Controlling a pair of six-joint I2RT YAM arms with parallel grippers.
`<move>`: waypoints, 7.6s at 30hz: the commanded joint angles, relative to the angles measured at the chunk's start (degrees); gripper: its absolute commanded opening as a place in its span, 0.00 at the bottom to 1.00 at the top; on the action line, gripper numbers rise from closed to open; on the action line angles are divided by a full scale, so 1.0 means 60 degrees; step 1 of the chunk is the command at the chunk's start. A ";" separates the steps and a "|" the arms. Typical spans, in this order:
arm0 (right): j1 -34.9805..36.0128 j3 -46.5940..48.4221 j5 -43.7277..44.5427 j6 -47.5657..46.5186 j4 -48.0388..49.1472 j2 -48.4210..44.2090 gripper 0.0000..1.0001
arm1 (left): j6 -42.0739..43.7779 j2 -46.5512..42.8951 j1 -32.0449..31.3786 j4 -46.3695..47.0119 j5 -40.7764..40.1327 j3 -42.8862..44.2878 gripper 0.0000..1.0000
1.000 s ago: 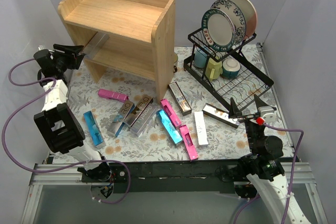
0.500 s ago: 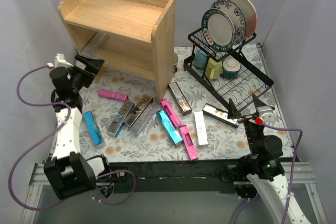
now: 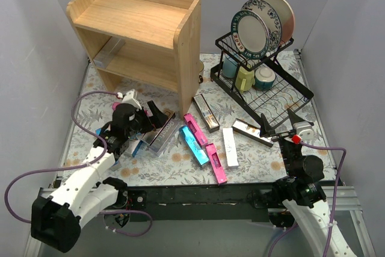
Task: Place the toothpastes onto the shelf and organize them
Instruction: Pick up the toothpaste from the center of the board, then place the toothpaste on the shelf.
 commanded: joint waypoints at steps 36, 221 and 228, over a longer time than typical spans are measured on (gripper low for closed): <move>0.0068 0.0153 -0.0077 -0.0053 0.0440 0.0156 0.99 | -0.1148 0.3313 -0.4792 -0.2346 -0.5435 0.0098 0.95; 0.0097 0.0123 0.0143 -0.0082 0.0381 -0.0533 0.98 | -0.6391 0.4383 0.5212 0.5330 0.0557 0.2457 0.41; 0.0097 0.0123 0.0143 -0.0082 0.0396 -0.0489 0.99 | -0.6289 0.4676 0.5329 0.5272 0.0557 0.2837 0.42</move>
